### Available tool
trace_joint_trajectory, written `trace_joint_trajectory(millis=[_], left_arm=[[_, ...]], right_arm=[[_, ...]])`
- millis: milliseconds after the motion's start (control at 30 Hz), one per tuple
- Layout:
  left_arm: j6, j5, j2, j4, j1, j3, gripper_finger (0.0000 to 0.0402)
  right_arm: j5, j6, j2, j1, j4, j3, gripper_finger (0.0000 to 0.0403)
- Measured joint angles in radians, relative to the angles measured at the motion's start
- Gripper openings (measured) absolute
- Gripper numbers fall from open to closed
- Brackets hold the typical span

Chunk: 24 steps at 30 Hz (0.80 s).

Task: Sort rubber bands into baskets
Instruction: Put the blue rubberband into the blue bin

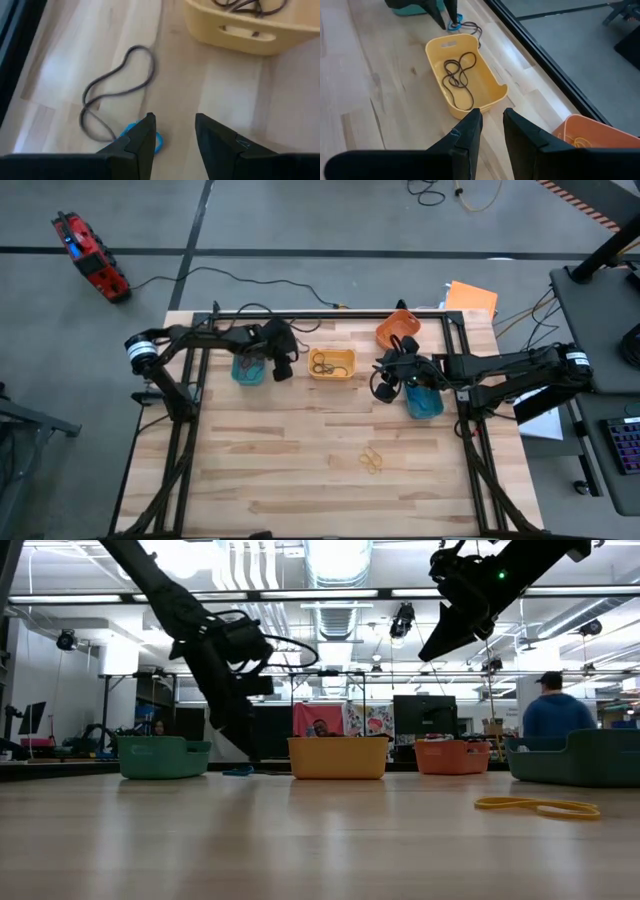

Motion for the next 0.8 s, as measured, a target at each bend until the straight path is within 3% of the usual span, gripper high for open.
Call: trace_joint_trajectory(millis=[200, 533, 633, 800], left_arm=[[-0.036, -0.093, 0.054, -0.017, 0.009, 0.025, 0.0123], [-0.052, -0.093, 0.109, -0.008, 0.009, 0.027, 0.0118], [-0.05, -0.09, 0.11, -0.008, 0.009, 0.027, 0.0093], [-0.042, -0.088, 0.109, -0.006, 0.009, 0.027, 0.001]], right_arm=[[0.0, -0.002, 0.0, 0.0, -0.002, -0.003, 0.0077], [0.0, -0.021, 0.0, 0.0, -0.009, -0.007, 0.0077], [0.0, -0.021, 0.0, 0.0, -0.018, -0.008, 0.0077], [0.0, -0.021, 0.0, 0.0, -0.022, -0.008, 0.0077]])
